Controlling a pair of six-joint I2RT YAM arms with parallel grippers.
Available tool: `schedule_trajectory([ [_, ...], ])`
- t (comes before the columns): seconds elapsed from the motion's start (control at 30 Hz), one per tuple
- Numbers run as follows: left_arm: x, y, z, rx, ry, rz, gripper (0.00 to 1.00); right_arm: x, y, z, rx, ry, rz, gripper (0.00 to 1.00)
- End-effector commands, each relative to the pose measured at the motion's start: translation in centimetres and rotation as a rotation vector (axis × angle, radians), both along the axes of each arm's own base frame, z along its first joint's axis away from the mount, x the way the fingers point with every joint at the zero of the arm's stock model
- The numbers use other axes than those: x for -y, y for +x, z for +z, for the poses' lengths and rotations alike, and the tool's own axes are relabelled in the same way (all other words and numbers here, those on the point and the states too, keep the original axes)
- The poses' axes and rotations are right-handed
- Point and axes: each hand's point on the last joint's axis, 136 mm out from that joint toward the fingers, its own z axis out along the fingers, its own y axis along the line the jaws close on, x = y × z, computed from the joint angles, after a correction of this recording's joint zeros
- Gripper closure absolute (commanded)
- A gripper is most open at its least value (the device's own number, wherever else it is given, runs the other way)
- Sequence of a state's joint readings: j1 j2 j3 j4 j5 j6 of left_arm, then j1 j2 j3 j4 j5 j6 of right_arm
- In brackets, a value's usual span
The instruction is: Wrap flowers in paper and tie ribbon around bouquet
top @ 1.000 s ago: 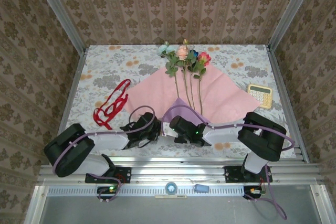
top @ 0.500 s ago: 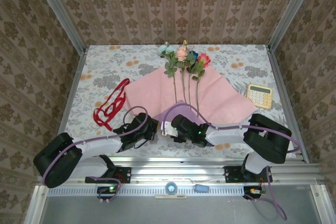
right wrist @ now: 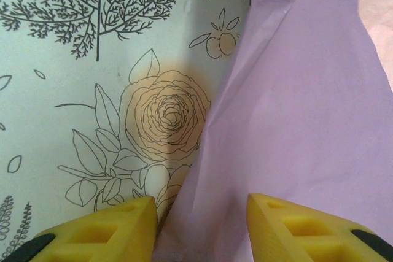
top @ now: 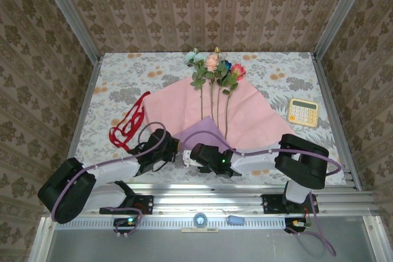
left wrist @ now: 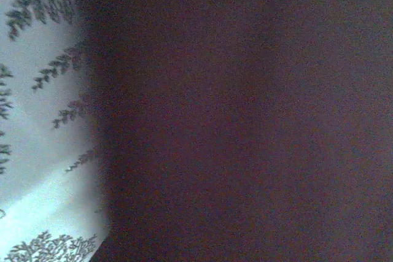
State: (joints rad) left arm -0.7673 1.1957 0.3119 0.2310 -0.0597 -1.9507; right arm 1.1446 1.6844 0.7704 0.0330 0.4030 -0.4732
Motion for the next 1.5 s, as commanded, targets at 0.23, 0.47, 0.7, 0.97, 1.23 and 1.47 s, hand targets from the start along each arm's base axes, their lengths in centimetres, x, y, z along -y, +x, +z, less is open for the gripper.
schedule_trajectory([
  [0.23,-1.4,-0.2,-2.0,-0.051,0.023,-0.03,0.99,4.7,-2.7,0.3,-0.082,-0.125,0.076,0.53],
  [0.47,-1.0,0.0,-2.5,-0.064,0.013,-0.049,0.96,8.2,-4.2,-0.6,-0.216,-0.181,0.048,0.61],
  [0.7,-1.0,0.3,-2.5,-0.066,0.026,-0.062,0.96,9.8,-3.5,-1.9,-0.262,-0.208,-0.007,0.87],
  [0.97,-1.7,0.3,-2.2,-0.072,0.053,-0.062,0.96,10.8,-2.4,-0.9,-0.229,-0.192,-0.038,1.0],
  [1.23,-1.8,0.4,-2.2,-0.07,0.053,-0.069,0.95,12.4,-1.4,-1.3,-0.218,-0.26,-0.088,0.7],
  [1.47,-1.6,0.6,-2.1,-0.069,0.052,-0.079,0.95,13.6,-0.8,-1.8,-0.221,-0.311,-0.142,0.97],
])
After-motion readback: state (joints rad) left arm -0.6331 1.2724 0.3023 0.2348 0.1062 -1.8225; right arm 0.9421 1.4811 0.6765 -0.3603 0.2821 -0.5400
